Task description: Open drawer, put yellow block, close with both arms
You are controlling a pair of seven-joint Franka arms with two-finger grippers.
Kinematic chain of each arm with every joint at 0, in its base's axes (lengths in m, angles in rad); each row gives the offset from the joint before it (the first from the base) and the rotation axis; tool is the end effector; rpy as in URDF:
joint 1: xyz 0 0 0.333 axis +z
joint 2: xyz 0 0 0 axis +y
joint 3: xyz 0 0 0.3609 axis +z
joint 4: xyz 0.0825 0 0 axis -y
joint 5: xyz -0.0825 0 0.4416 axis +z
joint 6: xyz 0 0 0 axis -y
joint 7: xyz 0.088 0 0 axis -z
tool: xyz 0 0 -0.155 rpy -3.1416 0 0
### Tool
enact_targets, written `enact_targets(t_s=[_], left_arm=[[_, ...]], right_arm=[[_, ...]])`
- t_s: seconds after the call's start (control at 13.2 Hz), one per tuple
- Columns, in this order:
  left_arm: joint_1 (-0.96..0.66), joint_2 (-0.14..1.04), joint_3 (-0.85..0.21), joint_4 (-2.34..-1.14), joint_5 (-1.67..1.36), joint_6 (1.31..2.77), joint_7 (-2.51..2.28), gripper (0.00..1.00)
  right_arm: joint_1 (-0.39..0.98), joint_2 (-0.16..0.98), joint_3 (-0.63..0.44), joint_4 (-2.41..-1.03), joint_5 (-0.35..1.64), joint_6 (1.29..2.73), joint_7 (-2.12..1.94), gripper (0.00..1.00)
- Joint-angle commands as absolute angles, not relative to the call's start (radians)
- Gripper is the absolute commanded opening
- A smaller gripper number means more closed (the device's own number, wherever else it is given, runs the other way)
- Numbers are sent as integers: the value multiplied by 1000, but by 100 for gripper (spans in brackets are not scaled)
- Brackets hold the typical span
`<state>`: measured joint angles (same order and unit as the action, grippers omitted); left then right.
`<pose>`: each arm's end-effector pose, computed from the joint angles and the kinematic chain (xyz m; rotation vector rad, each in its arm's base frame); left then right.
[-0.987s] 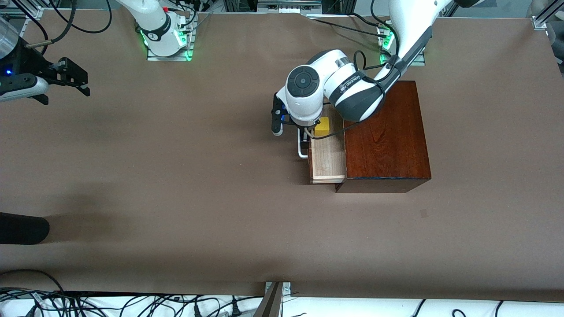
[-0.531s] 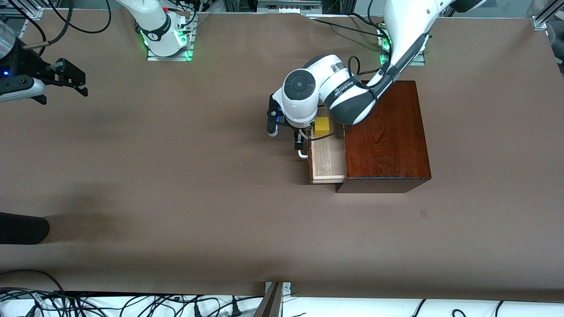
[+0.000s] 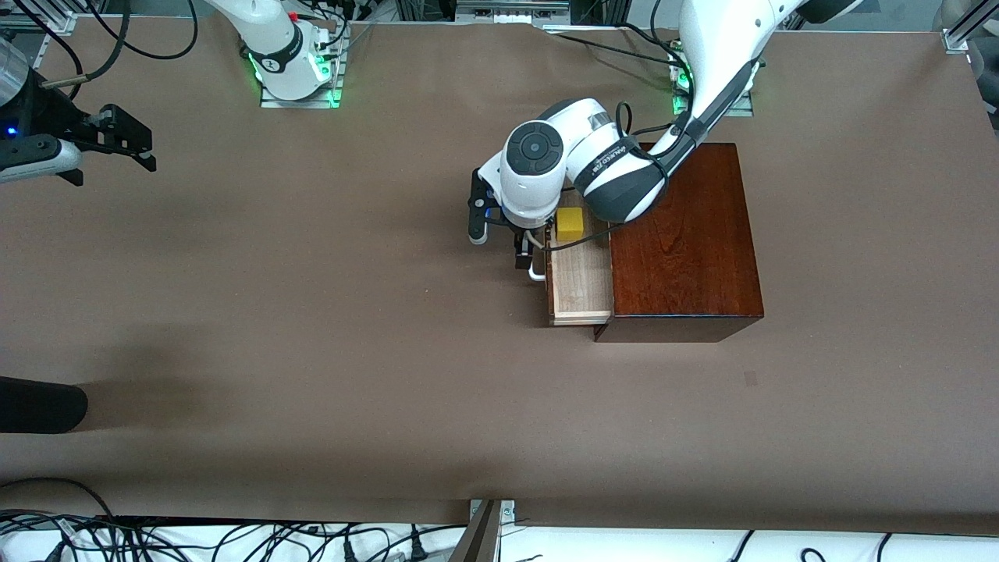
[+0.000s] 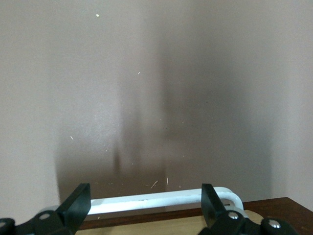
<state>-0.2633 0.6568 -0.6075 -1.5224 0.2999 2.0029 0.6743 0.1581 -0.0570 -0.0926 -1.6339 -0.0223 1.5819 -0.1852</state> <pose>0.5602 -0.5204 0.2819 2.1390 -2.1807 -0.0940 0.5918 0.0339 0.6231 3.0997 0.3911 0.0058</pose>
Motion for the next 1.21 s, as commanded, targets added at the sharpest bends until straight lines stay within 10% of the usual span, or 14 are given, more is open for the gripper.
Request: enact_targets(t_s=[0.0, 1.14], left_arm=[[-276, 684, -609, -1522, 301, 2005, 663, 100], [-212, 649, -592, -1516, 416, 1718, 649, 100]], right_arm=[[155, -54, -84, -1620, -11, 1566, -176, 100], [158, -58, -72, -1620, -9, 1556, -173, 100]])
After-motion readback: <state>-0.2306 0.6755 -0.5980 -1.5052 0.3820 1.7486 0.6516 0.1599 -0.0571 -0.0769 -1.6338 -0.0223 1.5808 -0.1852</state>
